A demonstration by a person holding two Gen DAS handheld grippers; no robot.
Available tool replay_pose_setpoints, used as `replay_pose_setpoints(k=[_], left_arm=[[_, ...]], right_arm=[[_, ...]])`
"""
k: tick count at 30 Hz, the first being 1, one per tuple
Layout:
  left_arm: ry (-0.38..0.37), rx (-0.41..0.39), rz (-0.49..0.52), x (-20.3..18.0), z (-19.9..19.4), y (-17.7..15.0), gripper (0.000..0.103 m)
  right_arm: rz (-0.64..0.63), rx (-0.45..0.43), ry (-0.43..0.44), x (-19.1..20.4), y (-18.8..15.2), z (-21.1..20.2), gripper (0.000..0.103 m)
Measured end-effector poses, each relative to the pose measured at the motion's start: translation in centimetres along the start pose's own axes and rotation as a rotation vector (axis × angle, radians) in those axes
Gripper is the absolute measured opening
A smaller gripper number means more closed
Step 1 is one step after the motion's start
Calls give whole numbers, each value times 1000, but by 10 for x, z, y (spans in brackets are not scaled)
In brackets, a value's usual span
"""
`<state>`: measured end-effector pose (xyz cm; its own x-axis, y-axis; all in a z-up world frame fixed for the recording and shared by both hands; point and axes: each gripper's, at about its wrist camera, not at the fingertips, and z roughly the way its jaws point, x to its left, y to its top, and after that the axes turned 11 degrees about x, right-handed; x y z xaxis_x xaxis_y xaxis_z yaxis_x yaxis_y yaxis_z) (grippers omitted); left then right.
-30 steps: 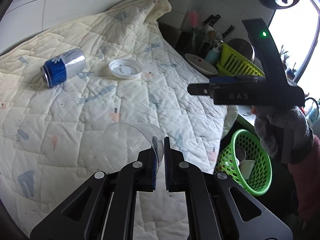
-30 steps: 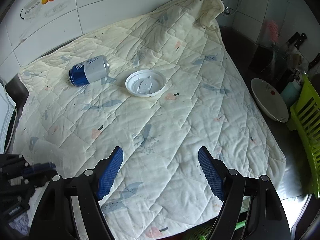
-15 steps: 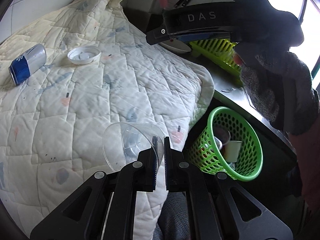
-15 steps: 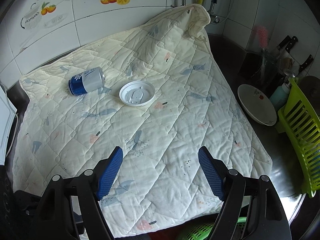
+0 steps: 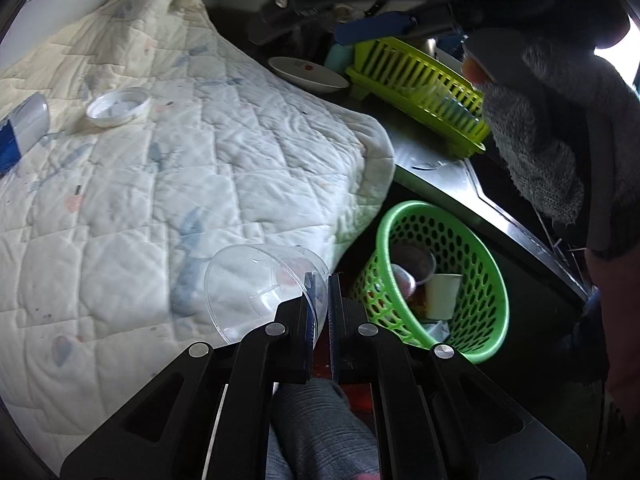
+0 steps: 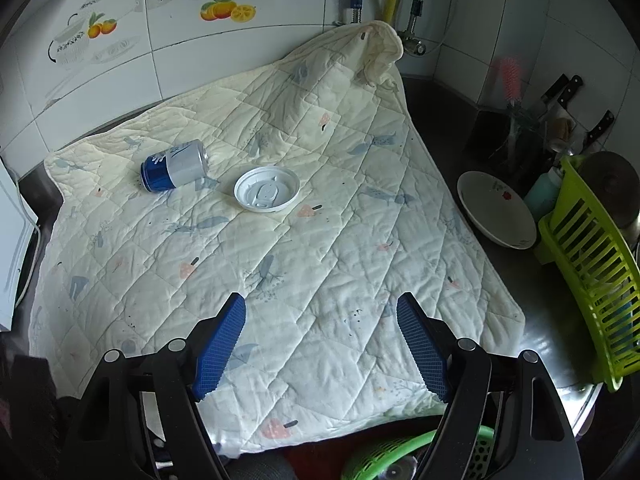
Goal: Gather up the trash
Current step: 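Lower the clear cup into the wastebasket and open the left gripper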
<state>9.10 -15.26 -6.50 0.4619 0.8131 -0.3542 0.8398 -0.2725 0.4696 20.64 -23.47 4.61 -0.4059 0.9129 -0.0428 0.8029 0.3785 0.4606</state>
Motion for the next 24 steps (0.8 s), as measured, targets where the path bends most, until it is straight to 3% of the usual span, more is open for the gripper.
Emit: replay_pose_setpoints(k=[24], left_arm=[[-94, 81, 202, -114, 75, 27, 5]], right_arm=[[0, -43, -97, -39, -16, -54, 75]])
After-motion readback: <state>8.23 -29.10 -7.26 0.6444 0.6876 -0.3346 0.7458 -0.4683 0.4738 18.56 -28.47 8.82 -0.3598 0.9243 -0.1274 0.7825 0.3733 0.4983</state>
